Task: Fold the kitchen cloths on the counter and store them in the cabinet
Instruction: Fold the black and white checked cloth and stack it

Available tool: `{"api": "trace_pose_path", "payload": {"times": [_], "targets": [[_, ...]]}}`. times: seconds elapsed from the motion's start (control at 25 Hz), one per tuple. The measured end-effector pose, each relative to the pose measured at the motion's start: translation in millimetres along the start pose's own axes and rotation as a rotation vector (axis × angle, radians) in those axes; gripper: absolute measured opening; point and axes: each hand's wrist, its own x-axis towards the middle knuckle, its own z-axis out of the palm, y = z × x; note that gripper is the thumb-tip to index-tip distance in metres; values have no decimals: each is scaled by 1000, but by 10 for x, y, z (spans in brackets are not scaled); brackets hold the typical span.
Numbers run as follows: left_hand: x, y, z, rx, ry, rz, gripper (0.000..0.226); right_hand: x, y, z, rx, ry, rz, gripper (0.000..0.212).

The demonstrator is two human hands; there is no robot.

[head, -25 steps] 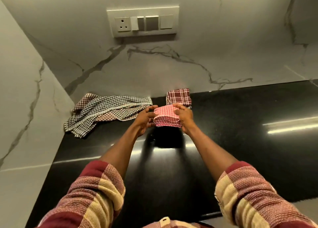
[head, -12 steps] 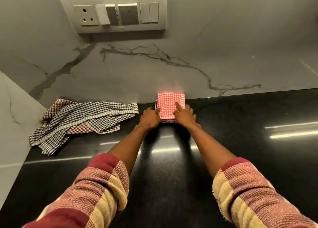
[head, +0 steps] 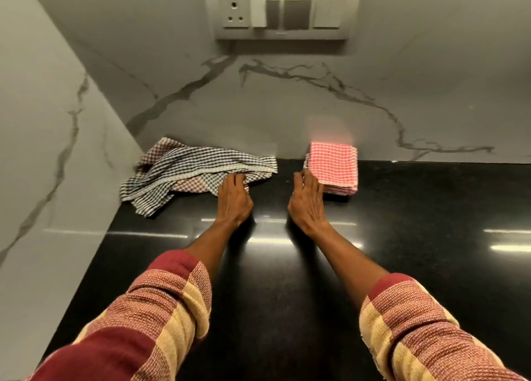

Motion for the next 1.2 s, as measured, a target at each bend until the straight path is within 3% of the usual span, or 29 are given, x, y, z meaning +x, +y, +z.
{"api": "trace_pose_path", "payload": {"times": [0.16,0.36,0.48,0.68,0.76,0.88,1.08,1.12,1.2], "targets": [[-108,-753,-319,142,39,-111,38,-89,-617,254,9,-69,-148,36],[112,-1492,-705,273,104,-113,44,8,-1404,457,39,-61,-238,31],[350,-1701,-781,360,16,-54,46,86,-1652,550,26,-99,-241,29],[665,-1876,-754,362,-130,-113,36,80,-1844,731,-34,-176,-191,25],[739,-1860,-778,265,-86,-74,29,65,-1854,761,-39,-210,-140,23],[763,-1788,-933,-111,46,11,18,85,-1924,641,18,-220,-7,26],[865,-1317,-1523,-678,29,-158,11,276,-2110,24,205,45,171,43],[882,-1211,-1651,-761,-69,-178,16,320,-2144,-129,235,95,162,52],[828,-1032,-1934,-872,-486,-141,27,381,-2194,-414,256,119,89,69]]}}
